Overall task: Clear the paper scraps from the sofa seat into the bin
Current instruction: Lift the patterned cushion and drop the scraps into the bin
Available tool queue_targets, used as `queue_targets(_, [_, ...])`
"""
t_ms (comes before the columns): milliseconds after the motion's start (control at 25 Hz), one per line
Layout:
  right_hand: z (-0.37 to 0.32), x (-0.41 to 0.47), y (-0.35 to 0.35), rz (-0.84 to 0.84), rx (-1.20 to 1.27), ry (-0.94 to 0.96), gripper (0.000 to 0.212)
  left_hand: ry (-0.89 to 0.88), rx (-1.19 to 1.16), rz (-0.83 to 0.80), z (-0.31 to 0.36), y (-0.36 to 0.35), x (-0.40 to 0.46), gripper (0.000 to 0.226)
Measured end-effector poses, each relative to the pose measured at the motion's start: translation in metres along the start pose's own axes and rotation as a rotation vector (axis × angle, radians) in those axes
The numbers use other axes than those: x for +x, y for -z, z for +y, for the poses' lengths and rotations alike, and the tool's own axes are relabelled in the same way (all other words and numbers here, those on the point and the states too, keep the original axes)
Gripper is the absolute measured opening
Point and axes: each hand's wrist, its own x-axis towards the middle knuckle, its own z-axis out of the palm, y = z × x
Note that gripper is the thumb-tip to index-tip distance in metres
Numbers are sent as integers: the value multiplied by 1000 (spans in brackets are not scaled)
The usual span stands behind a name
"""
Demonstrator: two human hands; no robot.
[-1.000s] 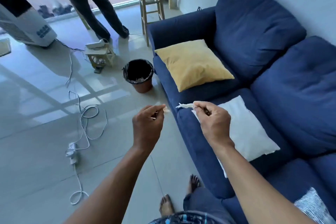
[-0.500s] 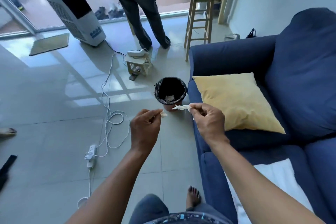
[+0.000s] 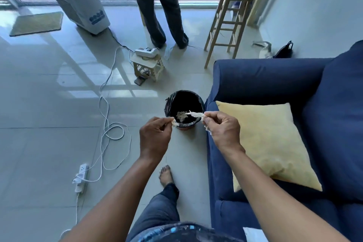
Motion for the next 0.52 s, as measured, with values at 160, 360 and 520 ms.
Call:
queue_targets(160, [-8,76,-42,0,-4,-129,10,42,-2,-77,-14,-20,83,16])
queue_targets(360, [5,141,-80,3,-45,-253,12,88,67,-160,-29,-44,155,14])
queue_targets(520, [42,200,-98,-36,-71,-366,16,156,119,-220,-43,-87,204,12])
